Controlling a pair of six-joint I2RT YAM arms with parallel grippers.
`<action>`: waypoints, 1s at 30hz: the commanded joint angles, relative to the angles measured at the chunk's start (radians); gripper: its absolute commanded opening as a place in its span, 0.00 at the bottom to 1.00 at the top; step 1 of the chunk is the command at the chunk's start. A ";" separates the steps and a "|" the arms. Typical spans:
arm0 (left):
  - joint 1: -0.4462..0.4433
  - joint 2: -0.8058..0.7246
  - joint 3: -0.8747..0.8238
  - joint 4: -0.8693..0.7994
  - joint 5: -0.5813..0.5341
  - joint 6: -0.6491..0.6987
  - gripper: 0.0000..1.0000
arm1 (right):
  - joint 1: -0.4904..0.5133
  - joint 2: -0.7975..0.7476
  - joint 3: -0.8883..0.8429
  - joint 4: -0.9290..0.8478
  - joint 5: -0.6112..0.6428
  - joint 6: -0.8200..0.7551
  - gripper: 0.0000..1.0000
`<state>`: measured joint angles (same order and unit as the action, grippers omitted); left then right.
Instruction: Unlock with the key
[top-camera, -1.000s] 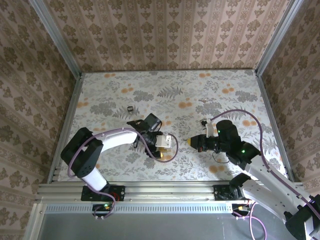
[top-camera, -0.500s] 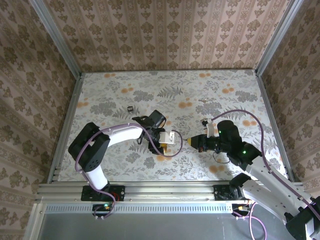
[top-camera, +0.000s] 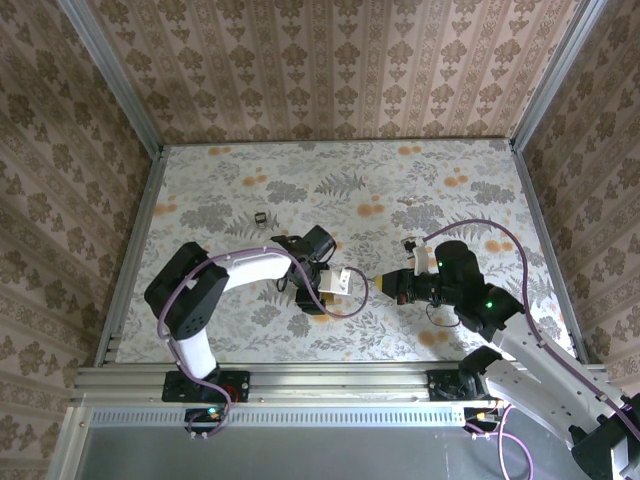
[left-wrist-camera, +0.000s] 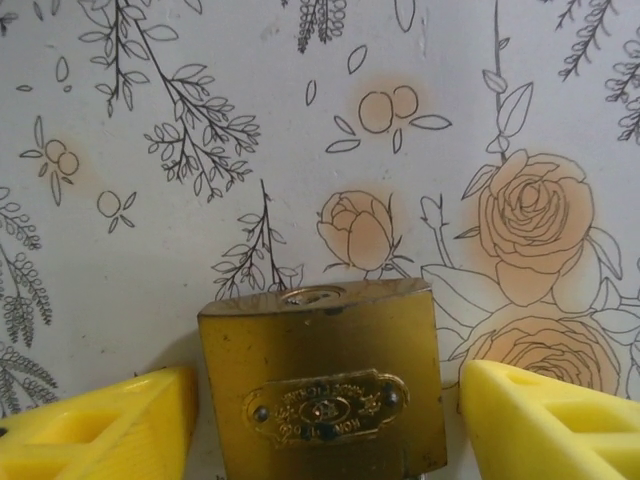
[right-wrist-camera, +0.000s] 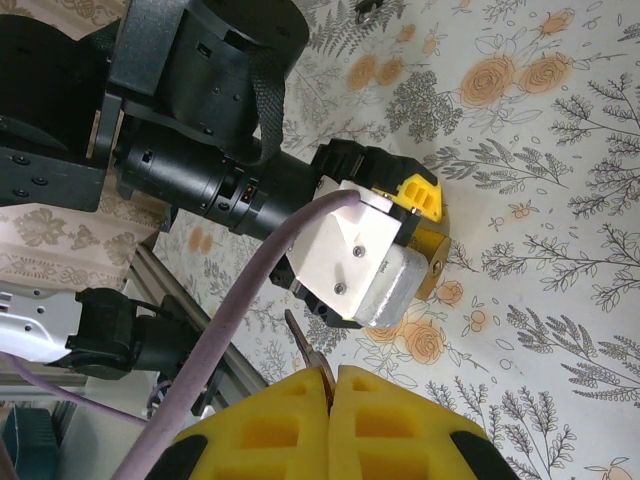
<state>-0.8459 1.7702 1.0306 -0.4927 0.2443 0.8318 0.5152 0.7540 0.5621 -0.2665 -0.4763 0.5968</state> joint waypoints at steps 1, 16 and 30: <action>-0.015 0.040 0.032 -0.042 -0.036 0.008 0.69 | 0.005 -0.013 -0.004 0.001 0.012 -0.015 0.00; -0.033 0.056 0.041 -0.050 -0.051 0.006 0.54 | 0.006 -0.016 -0.011 0.000 0.014 -0.009 0.00; -0.021 -0.224 -0.190 0.245 0.010 -0.033 0.34 | -0.004 -0.084 0.033 -0.150 0.108 0.094 0.00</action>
<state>-0.8696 1.6394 0.8845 -0.3725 0.2199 0.8085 0.5148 0.6868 0.5549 -0.3252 -0.4305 0.6540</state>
